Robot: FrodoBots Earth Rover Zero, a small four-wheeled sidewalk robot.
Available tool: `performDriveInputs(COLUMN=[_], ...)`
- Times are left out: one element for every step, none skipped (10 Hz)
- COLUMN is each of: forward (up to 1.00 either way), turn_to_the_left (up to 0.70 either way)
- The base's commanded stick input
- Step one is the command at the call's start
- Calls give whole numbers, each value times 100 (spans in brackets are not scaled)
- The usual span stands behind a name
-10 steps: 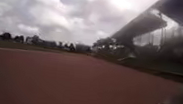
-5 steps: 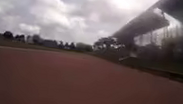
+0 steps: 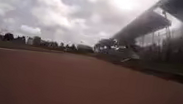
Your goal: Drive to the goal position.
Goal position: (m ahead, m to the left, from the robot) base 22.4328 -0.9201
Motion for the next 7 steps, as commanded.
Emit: performDriveInputs(forward=[70,70,70,70,70,70,70], turn_to_the_left=[0,0,0,-35,-35,-32,-22])
